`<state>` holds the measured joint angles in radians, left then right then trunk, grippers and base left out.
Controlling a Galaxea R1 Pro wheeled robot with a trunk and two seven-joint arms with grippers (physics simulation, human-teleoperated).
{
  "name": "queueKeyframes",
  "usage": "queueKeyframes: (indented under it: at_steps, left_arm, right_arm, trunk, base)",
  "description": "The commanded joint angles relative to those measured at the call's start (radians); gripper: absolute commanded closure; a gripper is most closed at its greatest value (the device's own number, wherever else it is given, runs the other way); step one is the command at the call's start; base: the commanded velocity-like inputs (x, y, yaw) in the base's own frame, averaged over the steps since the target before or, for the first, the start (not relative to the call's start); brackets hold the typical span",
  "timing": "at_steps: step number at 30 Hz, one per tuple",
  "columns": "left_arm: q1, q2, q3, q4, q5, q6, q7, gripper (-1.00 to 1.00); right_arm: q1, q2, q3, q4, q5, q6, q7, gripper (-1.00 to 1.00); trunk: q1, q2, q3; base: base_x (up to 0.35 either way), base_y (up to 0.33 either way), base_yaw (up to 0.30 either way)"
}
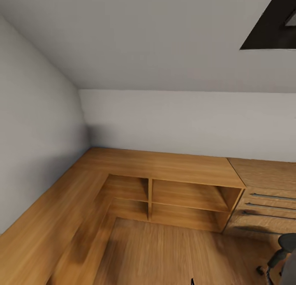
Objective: In the bedroom, organize the workspace by keeping the computer under the desk, ensuring the monitor is on the desk, placing the keyboard on the desk next to the monitor, placing the mouse on the desk next to the keyboard, moving the folder from the swivel chair onto the desk next to the mouse, stacking the notebook on top of the folder with the pen on top of the notebook, and positioning the swivel chair next to the desk.
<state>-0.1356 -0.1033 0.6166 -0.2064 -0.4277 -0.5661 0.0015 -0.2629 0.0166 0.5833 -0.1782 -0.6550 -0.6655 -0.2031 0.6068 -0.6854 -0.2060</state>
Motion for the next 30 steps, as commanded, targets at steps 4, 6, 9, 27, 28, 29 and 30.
queueKeyframes:
  at_steps: [4, 6, 9, 27, 28, 29, 30]
  left_arm:
    - [-0.001, -0.009, 0.009, -0.004, -0.010, 0.005, 0.000, -1.00]
    - [0.000, -0.016, 0.009, -0.006, -0.011, 0.007, 0.000, -1.00]
    - [0.000, -0.030, 0.008, -0.015, -0.012, 0.010, 0.000, -1.00]
    - [-0.011, -0.071, -0.001, -0.241, -0.013, 0.306, -0.034, -1.00]
    - [-0.011, -0.071, -0.003, -0.247, -0.013, 0.314, -0.038, -1.00]
    - [-0.012, -0.071, -0.009, -0.255, -0.013, 0.323, -0.044, -1.00]
    - [-0.012, -0.071, -0.012, -0.258, -0.013, 0.326, -0.046, -1.00]
  right_arm:
    - [-0.001, -0.001, 0.008, 0.000, -0.002, -0.002, -0.009, -1.00]
    - [-0.001, -0.002, 0.008, 0.000, -0.002, -0.002, -0.009, -1.00]
    - [-0.001, -0.002, 0.008, 0.000, -0.002, -0.002, -0.009, -1.00]
    - [-0.001, -0.002, 0.009, 0.000, -0.001, -0.002, -0.009, -1.00]
    - [-0.001, -0.002, 0.009, 0.000, -0.001, -0.002, -0.009, -1.00]
    - [-0.001, -0.003, 0.009, 0.000, -0.001, -0.003, -0.009, -1.00]
    - [-0.001, -0.003, 0.009, 0.000, -0.001, -0.003, -0.009, -1.00]
  trunk:
    - [0.016, -0.030, -0.014]
    - [0.023, -0.044, -0.020]
    - [0.035, -0.065, -0.030]
    - [0.104, -0.191, -0.086]
    - [0.108, -0.198, -0.089]
    - [0.112, -0.205, -0.092]
    - [0.115, -0.212, -0.096]
  base:
    - [0.000, 0.000, -0.253]
    - [0.000, 0.000, -0.253]
    - [0.000, 0.000, -0.253]
    - [0.000, 0.000, -0.253]
    - [0.000, 0.000, -0.253]
    - [0.000, 0.000, -0.253]
    - [0.000, 0.000, -0.253]
